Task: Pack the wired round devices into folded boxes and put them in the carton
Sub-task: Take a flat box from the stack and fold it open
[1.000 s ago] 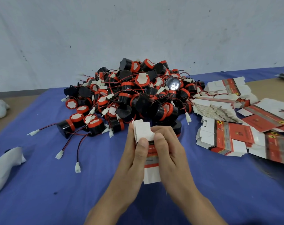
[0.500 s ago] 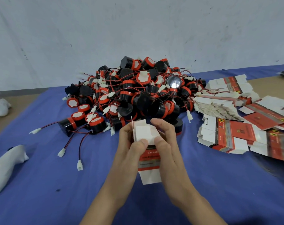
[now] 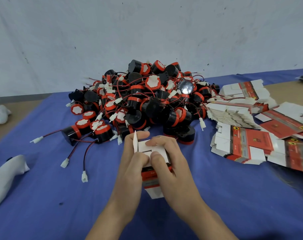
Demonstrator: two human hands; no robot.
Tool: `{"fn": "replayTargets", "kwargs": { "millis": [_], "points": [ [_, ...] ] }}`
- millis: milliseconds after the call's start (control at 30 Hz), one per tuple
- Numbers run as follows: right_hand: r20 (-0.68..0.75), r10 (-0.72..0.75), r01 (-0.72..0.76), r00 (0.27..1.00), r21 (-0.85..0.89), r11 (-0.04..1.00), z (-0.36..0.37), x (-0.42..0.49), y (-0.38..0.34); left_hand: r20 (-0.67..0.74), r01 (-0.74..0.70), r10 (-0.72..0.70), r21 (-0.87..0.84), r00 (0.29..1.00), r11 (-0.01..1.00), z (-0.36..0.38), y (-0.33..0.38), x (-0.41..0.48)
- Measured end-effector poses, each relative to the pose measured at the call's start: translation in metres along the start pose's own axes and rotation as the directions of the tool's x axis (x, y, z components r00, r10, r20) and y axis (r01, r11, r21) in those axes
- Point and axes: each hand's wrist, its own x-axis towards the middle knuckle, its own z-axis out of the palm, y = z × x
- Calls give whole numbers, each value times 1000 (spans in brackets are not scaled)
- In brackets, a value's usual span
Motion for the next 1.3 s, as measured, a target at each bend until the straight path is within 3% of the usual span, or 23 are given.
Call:
{"fn": "replayTargets", "kwargs": {
  "millis": [267, 533, 767, 1300],
  "points": [
    [-143, -74, 61, 987, -93, 994, -18, 5, 0, -2, 158, -158, -61, 987, 986, 1, 0, 14],
    [-81, -206, 173, 975, -302, 937, -26, 6, 5, 160, 389, -358, -266, 920, 882, 1, 2, 16],
    [-16, -271, 238, 962, -429, 871, -29, 6, 8, 98, 367, -354, -285, 930, 886, 3, 2, 14],
    [138, -207, 249, 969, -526, 813, -31, 1, 8, 18, 335, -334, -85, 942, 938, -1, -3, 11]
  ]
}}
